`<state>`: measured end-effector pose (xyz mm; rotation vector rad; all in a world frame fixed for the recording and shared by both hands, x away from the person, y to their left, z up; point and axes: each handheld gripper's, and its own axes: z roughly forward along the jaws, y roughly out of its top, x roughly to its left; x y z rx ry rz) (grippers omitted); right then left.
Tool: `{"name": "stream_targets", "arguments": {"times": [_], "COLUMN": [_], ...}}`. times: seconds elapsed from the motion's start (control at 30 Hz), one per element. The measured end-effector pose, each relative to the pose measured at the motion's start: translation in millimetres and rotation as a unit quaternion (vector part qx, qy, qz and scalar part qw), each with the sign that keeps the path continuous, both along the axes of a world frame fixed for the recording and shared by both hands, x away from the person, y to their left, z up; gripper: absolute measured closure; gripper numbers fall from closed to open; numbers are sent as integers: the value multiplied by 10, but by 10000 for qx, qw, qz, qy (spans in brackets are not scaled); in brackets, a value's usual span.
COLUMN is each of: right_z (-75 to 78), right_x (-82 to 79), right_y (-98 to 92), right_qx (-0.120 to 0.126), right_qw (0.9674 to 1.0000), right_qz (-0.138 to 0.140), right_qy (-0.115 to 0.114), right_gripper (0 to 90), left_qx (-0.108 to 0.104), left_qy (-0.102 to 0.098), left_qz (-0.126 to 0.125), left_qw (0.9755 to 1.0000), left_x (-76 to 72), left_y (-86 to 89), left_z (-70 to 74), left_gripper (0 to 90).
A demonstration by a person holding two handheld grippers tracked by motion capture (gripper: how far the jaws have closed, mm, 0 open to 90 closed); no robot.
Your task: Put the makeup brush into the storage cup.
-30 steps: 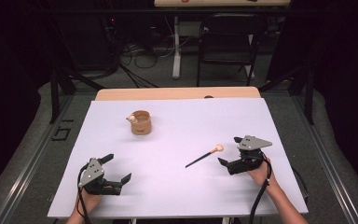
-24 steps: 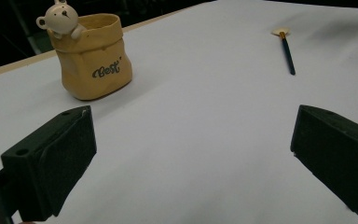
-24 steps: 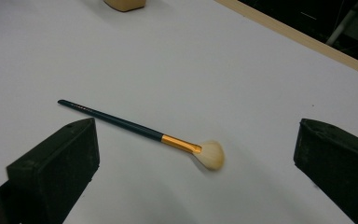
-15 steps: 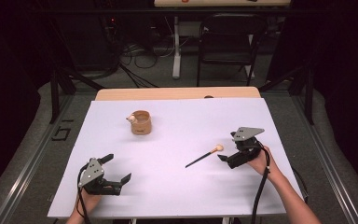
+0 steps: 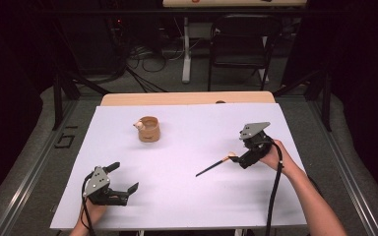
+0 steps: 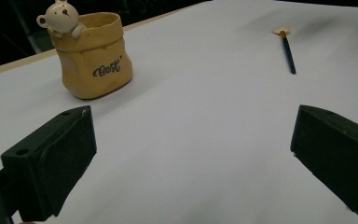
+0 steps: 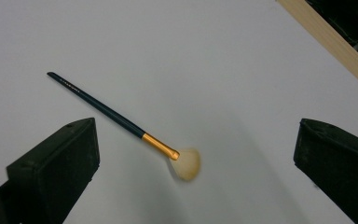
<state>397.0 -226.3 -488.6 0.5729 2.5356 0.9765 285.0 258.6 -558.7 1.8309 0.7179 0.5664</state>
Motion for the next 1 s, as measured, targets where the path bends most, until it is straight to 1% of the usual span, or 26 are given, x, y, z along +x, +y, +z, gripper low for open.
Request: {"name": "stream_targets", "arguments": {"times": [0.07, 0.1, 0.13, 0.2, 0.23, 0.27, 0.3, 0.37, 0.43, 0.47, 0.5, 0.53, 0.57, 0.6, 0.63, 0.67, 0.7, 0.73, 0.77, 0.8, 0.83, 0.87, 0.97, 1.0], "right_z": [2, 2, 9, 11, 33, 33, 52, 61, 85, 92, 106, 117, 117, 127, 138, 152, 143, 146, 158, 129, 123, 124, 142, 148], "right_x": [40, 40, 87, 105, 133, 133, 166, 188, 216, 229, 244, 256, 266, 276, 298, 302, 305, 307, 309, 310, 312, 318, 324, 331], "right_y": [27, 27, 58, 67, 96, 96, 125, 156, 182, 192, 206, 217, 229, 237, 245, 255, 268, 280, 291, 307, 323, 332, 373, 389], "right_qx": [-108, -108, -268, -306, -451, -451, -582, -610, -711, -770, -869, -913, -912, -967, -1035, -1113, -1122, -1240, -1392, -1341, -1438, -1478, -1576, -1638], "right_qw": [9999, 9999, 9994, 9993, 9986, 9986, 9976, 9974, 9965, 9960, 9948, 9941, 9941, 9935, 9925, 9916, 9914, 9897, 9869, 9873, 9852, 9839, 9811, 9794], "right_qz": [62, 62, 123, 173, 215, 215, 290, 314, 375, 429, 486, 527, 533, 538, 604, 595, 636, 681, 746, 797, 863, 917, 1028, 1091], "right_qy": [67, 67, 158, 146, 179, 179, 248, 233, 215, 158, 218, 259, 246, 272, 253, 278, 227, 228, 322, 289, 365, 417, 446, 452], "right_gripper": [0, 0, 0, 0, 0, 0, 0, 0, 0, 0, 0, 0, 0, 0, 0, 0, 0, 0, 0, 0, 0, 0, 0, 0], "left_qx": [1, 6, 6, 0, 4, 3, 0, -6, 1, -4, 11, 14, 22, 32, 37, 38, 31, 23, 7, 9, 4, 13, 39, 38], "left_qy": [-1, -5, -6, -7, -7, -7, -9, -12, -11, -4, 5, 8, 4, 1, -4, -8, -9, -9, -11, -15, -15, -13, -9, -11], "left_qz": [-1, 0, -1, 0, 0, -1, -4, -8, -10, -19, -24, -29, -20, -31, -34, -35, -30, -21, -27, -25, -21, -16, -22, -26], "left_qw": [10000, 10000, 10000, 10000, 10000, 10000, 10000, 10000, 10000, 10000, 10000, 10000, 10000, 10000, 10000, 10000, 10000, 10000, 10000, 10000, 10000, 10000, 10000, 10000], "left_x": [0, -1, -1, 0, 0, 1, 0, -1, -2, -1, 0, 1, 0, 1, 1, 1, 0, -2, -2, -3, -3, -2, 0, -1], "left_y": [1, 1, 2, 3, 3, 4, 5, 6, 4, 3, 1, -3, -6, -5, -6, -5, -4, -3, -1, 1, 1, 1, -2, -3], "left_z": [0, 1, 1, 1, 1, 1, 1, 2, 2, 1, 0, -1, -1, 1, 1, 2, 3, 3, 3, 3, 3, 3, 3, 4], "left_gripper": [1, 1, 1, 1, 1, 1, 1, 1, 1, 1, 1, 1, 1, 1, 1, 1, 1, 1, 1, 1, 1, 1, 1, 1]}}
